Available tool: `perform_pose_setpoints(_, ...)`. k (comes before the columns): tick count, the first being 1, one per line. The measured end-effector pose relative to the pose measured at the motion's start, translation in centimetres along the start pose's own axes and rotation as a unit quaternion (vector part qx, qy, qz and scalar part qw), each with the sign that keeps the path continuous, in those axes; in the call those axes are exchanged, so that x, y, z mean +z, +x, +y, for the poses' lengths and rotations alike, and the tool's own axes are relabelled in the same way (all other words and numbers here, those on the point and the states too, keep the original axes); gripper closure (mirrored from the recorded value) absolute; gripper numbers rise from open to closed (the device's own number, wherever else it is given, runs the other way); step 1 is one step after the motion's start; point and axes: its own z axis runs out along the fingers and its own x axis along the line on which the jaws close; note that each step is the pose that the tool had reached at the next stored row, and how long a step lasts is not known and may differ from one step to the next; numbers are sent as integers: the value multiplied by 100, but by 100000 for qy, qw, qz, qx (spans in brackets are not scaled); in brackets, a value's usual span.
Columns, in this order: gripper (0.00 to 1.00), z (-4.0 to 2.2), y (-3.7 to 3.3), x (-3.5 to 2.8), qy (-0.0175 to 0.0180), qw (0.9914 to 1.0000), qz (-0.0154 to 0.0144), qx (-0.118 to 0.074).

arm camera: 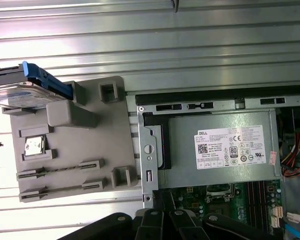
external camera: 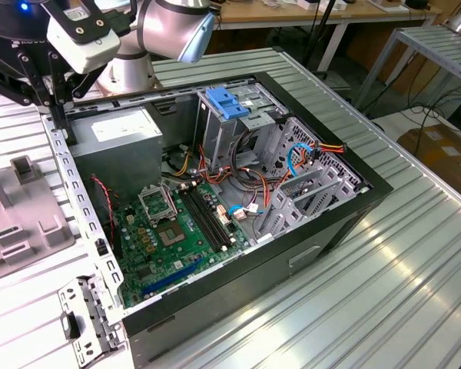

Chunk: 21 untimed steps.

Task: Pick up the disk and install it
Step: 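Reach for the disk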

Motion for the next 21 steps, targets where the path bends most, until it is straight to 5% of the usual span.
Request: perform_pose_setpoints(21,89,-11,149,-4,3,100000,3,0)
